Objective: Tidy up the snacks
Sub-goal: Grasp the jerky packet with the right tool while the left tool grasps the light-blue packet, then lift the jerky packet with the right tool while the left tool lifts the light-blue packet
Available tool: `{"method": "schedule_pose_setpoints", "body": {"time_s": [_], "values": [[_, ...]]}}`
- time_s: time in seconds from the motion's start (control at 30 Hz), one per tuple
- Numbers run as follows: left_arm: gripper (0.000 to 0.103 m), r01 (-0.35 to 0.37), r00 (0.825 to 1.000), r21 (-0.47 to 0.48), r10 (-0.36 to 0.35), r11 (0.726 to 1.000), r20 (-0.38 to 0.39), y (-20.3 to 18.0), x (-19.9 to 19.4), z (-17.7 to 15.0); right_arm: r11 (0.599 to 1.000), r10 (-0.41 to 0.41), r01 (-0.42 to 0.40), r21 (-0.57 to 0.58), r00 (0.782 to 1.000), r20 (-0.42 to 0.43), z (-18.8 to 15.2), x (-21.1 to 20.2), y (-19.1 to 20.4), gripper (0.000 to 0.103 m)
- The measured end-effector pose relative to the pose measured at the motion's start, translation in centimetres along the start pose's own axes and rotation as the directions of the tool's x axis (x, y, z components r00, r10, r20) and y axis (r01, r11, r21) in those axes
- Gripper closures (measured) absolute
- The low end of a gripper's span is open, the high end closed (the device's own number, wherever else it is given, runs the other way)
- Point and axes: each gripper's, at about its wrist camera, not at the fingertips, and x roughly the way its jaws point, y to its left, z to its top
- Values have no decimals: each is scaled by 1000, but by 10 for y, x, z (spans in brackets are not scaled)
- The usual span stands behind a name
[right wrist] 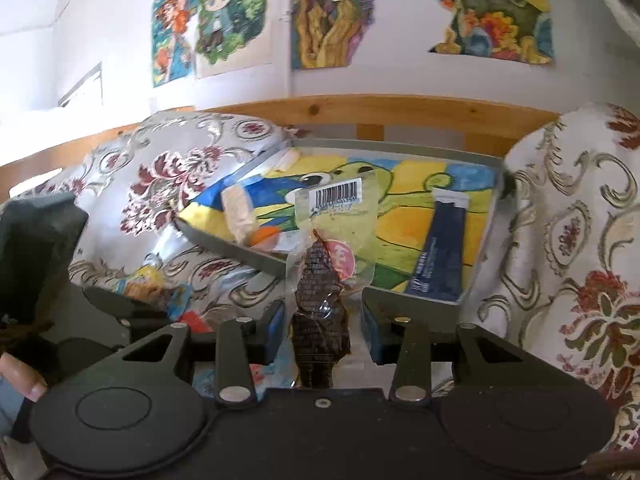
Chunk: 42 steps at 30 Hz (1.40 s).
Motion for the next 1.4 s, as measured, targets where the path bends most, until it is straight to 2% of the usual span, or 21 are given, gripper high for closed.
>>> {"method": "schedule_pose_setpoints", "body": {"time_s": [0.27,0.5,0.6,0.77,0.83,0.87,0.9,1.03,1.1,1.17,1.23,1.33,1.4], "values": [[17,1,1000,-119,-4,993,-22,14,3,1,999,-17,18,31,1000,-7,-3,3,-9,60],[12,-12,998,-119,5,993,-58,11,9,5,999,-15,15,36,1000,-12,-4,5,-7,60],[15,-14,998,-119,7,993,-60,12,9,5,999,-12,12,34,1000,-13,-4,5,-6,60],[33,-50,997,-123,43,991,-60,13,10,6,999,-6,6,33,1000,-12,-4,5,-4,60],[36,-61,997,-131,53,990,-60,13,8,7,1000,-3,3,30,1000,-15,-5,6,-3,60],[37,-64,997,-129,57,990,-60,12,8,7,1000,-2,2,28,1000,-15,-5,6,-2,61],[37,-69,996,-122,62,990,-60,12,7,7,1000,0,0,26,1000,-14,-5,6,-2,67],[40,-87,995,-88,82,992,-63,6,8,5,1000,0,0,16,1000,-21,-6,8,0,69],[41,-91,994,-93,85,991,-67,6,9,7,1000,0,0,12,999,-36,-7,10,1,80],[43,-92,994,-91,86,992,-69,5,10,8,1000,0,1,9,998,-55,-9,13,1,81],[44,-93,994,-88,87,992,-69,5,10,7,1000,11,-9,19,997,-77,-11,15,1,78],[45,-96,994,-81,90,992,-66,4,10,8,997,43,-35,75,995,-94,-12,18,-3,62],[46,-92,994,-80,87,993,-65,4,9,7,995,56,-46,84,992,-113,-13,21,-4,60]]}}
